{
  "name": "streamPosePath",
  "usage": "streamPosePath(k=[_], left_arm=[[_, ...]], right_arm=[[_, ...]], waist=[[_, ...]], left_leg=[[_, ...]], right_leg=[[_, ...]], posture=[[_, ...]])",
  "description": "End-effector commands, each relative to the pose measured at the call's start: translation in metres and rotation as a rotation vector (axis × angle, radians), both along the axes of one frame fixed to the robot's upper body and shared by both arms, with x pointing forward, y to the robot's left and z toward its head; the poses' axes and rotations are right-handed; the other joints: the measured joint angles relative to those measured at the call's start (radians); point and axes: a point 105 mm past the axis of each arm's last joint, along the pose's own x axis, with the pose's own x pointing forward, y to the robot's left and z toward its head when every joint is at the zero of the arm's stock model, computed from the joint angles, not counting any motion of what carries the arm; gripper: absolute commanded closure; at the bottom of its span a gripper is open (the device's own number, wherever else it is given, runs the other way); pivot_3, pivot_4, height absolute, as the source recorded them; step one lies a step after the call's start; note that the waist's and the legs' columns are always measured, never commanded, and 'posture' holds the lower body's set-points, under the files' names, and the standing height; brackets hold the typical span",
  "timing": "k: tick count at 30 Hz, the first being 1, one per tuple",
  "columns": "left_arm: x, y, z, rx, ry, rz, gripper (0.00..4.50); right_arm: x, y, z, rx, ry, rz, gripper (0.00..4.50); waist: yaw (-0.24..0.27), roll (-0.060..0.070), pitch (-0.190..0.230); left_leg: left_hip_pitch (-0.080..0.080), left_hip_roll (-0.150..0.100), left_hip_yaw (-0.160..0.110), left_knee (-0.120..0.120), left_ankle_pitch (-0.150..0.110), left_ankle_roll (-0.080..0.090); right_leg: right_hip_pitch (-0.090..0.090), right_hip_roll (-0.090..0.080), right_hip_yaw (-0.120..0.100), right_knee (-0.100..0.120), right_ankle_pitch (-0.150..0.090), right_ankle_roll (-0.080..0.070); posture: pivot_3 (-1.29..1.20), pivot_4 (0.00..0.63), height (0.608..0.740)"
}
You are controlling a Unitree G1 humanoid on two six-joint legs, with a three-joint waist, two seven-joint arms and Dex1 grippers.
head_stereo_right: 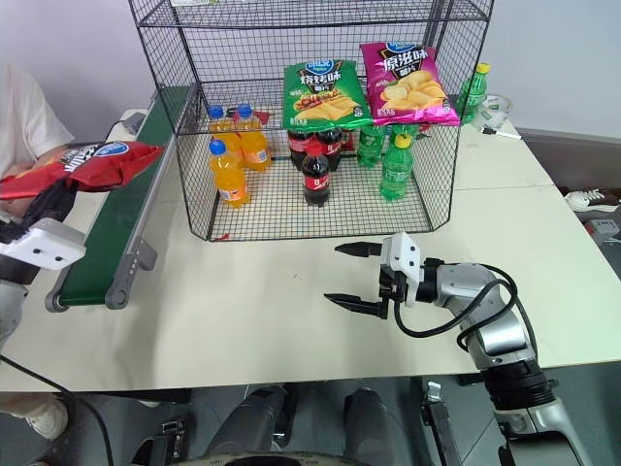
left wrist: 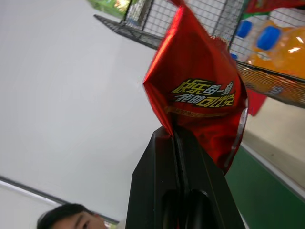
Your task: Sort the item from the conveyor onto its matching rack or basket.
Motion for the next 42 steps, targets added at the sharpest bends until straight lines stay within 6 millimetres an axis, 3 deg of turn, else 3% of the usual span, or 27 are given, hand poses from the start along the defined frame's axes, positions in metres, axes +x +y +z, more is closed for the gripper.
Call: streamPosePath(k=[1, 7, 12, 15, 24, 32, 35, 38, 42], left_arm=[[-0.001, -0.016, 0.014, 0.014, -0.057, -0.048, 4.48], [0.000, -0.033, 0.022, -0.002, -0.077, -0.096, 4.48], [0.012, -0.061, 0.038, -0.061, -0.147, -0.137, 4.48], [0.027, -0.083, 0.039, -0.108, -0.162, -0.164, 4.48], [0.065, -0.140, 0.040, -0.177, -0.204, -0.180, 4.48], [0.097, -0.173, 0.050, -0.220, -0.263, -0.205, 4.48], [0.106, -0.185, 0.064, -0.243, -0.295, -0.214, 4.48], [0.112, -0.183, 0.076, -0.273, -0.332, -0.199, 4.48], [0.122, -0.179, 0.072, -0.250, -0.338, -0.164, 4.48]], right_arm=[[-0.001, -0.002, 0.010, 0.016, -0.047, -0.006, 0.00], [0.000, -0.004, 0.010, 0.013, -0.048, -0.013, 0.00], [0.002, -0.006, 0.011, 0.023, -0.054, -0.030, 0.00], [0.008, -0.009, 0.023, 0.088, -0.067, -0.071, 0.00], [0.031, -0.016, 0.083, 0.379, -0.205, -0.262, 0.00], [0.033, -0.012, 0.078, 0.363, -0.211, -0.281, 0.00], [0.032, -0.012, 0.077, 0.358, -0.209, -0.280, 0.00], [0.030, -0.011, 0.076, 0.354, -0.209, -0.280, 0.00], [0.029, -0.011, 0.074, 0.347, -0.205, -0.283, 0.00]], waist=[[0.000, 0.000, 0.000], [0.000, 0.000, 0.000], [0.004, 0.000, 0.000], [0.018, 0.000, 0.000], [0.023, 0.000, 0.000], [0.023, 0.000, 0.000], [0.022, 0.000, 0.000], [0.020, 0.000, 0.000], [0.016, 0.000, 0.000]], left_leg=[[0.000, 0.000, 0.000, 0.000, 0.000, 0.000], [0.000, 0.000, 0.000, 0.000, 0.000, 0.000], [0.000, 0.000, 0.000, 0.001, 0.000, 0.000], [0.000, -0.001, -0.001, 0.003, 0.000, 0.000], [0.001, -0.001, -0.001, 0.003, 0.001, -0.001], [0.001, -0.001, -0.001, 0.004, 0.001, -0.001], [0.000, -0.001, -0.001, 0.004, 0.001, -0.001], [0.000, -0.001, -0.001, 0.004, 0.001, -0.001], [0.000, -0.001, -0.001, 0.004, 0.001, -0.001]], right_leg=[[0.001, 0.000, 0.000, 0.000, 0.000, 0.000], [0.003, 0.000, 0.000, 0.000, 0.000, 0.000], [0.003, 0.000, 0.000, 0.000, 0.000, 0.000], [0.005, 0.002, -0.001, 0.001, 0.001, 0.001], [0.005, 0.003, 0.000, 0.002, 0.002, 0.002], [0.005, 0.003, 0.000, 0.002, 0.002, 0.003], [0.005, 0.003, 0.000, 0.003, 0.002, 0.003], [0.005, 0.003, 0.000, 0.003, 0.002, 0.003], [0.005, 0.003, 0.000, 0.003, 0.002, 0.004]], posture=[[0.00, 0.150, 0.740], [0.00, 0.150, 0.740], [0.00, 0.150, 0.740], [0.00, 0.150, 0.740], [0.00, 0.150, 0.740], [0.00, 0.150, 0.740], [0.00, 0.150, 0.740], [0.00, 0.150, 0.740], [0.00, 0.150, 0.740]])
